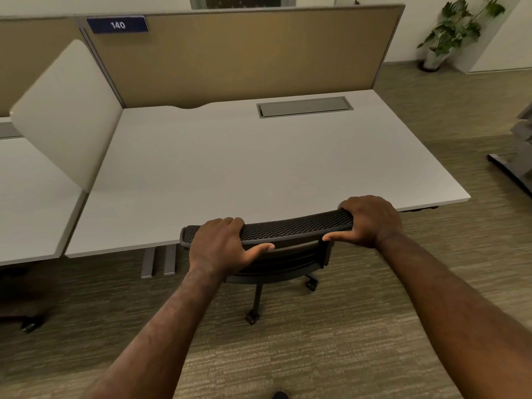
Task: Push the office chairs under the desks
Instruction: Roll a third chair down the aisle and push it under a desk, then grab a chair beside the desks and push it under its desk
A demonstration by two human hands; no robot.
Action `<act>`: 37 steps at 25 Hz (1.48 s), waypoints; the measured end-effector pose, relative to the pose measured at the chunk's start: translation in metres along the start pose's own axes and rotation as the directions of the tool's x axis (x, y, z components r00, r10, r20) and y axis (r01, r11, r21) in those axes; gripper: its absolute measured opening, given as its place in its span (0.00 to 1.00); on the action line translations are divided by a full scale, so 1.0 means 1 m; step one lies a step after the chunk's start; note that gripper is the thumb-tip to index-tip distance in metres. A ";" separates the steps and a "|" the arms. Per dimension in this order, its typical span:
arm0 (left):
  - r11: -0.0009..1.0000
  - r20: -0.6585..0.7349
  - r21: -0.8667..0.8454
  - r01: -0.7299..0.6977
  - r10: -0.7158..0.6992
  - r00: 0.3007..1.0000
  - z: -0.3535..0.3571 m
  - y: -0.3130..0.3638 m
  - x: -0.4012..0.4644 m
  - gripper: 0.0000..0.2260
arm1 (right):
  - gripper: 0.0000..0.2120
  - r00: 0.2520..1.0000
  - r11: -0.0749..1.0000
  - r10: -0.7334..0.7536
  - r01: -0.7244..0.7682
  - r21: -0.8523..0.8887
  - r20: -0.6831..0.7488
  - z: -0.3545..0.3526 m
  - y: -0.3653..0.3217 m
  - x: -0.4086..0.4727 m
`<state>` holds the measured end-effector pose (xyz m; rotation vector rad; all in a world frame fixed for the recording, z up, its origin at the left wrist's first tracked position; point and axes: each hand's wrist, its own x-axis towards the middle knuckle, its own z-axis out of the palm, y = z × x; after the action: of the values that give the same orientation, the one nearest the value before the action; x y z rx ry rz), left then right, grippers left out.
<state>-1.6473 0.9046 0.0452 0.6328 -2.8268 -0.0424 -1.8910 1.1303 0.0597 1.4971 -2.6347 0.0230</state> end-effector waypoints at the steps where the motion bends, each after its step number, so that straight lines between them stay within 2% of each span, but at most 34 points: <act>1: 1.000 -0.002 0.007 -0.001 0.001 1.000 0.001 0.003 0.003 0.38 | 0.47 1.000 1.000 -0.002 0.002 0.004 -0.004 0.001 0.004 0.001; 8: 0.999 -0.018 0.035 -0.020 0.020 1.000 0.002 0.011 0.009 0.37 | 0.48 1.000 1.000 0.003 -0.003 0.027 -0.024 0.003 0.014 -0.001; 14: 0.999 0.042 0.047 -0.010 0.008 0.999 -0.001 0.013 0.009 0.40 | 0.48 1.000 0.999 0.003 -0.003 0.049 0.006 -0.002 0.010 -0.005; 19: 1.000 0.088 -0.003 0.027 -0.027 0.996 -0.005 0.014 -0.002 0.40 | 0.48 1.000 0.998 -0.016 0.015 0.064 0.009 -0.003 0.002 -0.011; 22: 0.997 0.067 -0.075 0.031 -0.026 0.997 -0.008 0.011 -0.017 0.43 | 0.49 0.997 0.993 -0.033 0.040 0.113 -0.070 -0.005 -0.023 -0.015; 26: 0.992 -0.060 -0.087 0.095 -0.100 0.993 -0.025 -0.024 -0.062 0.44 | 0.49 0.942 0.964 -0.212 0.245 0.100 -0.261 -0.014 -0.105 -0.005; 27: 0.992 -0.072 -0.090 0.086 -0.093 0.993 -0.027 -0.028 -0.066 0.44 | 0.48 0.932 0.960 -0.218 0.258 0.108 -0.288 -0.016 -0.116 -0.004; 29: 0.984 -0.093 -0.068 0.164 -0.170 0.981 -0.039 -0.058 -0.100 0.44 | 0.47 0.892 0.922 -0.314 0.368 0.120 -0.324 -0.017 -0.168 0.004; 31: 0.963 -0.098 -0.032 0.269 -0.271 0.958 -0.052 -0.096 -0.144 0.44 | 0.46 0.842 0.868 -0.423 0.482 0.116 -0.334 -0.013 -0.228 0.009; 33: 0.950 -0.093 -0.015 0.311 -0.311 0.946 -0.057 -0.120 -0.173 0.44 | 0.45 0.824 0.841 -0.480 0.530 0.109 -0.302 -0.012 -0.257 0.010; 36: 0.866 -0.137 -0.004 0.501 -0.497 0.857 -0.070 -0.179 -0.268 0.43 | 0.45 0.751 0.748 -0.618 0.653 0.122 -0.232 -0.006 -0.351 0.012; 37: 0.860 -0.140 -0.008 0.511 -0.506 0.851 -0.070 -0.182 -0.280 0.43 | 0.46 0.759 0.752 -0.616 0.646 0.131 -0.209 -0.007 -0.357 0.013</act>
<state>-1.3093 0.8597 0.0341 1.3228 -2.4513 -0.0482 -1.5909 0.9367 0.0527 2.2796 -1.9166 0.3337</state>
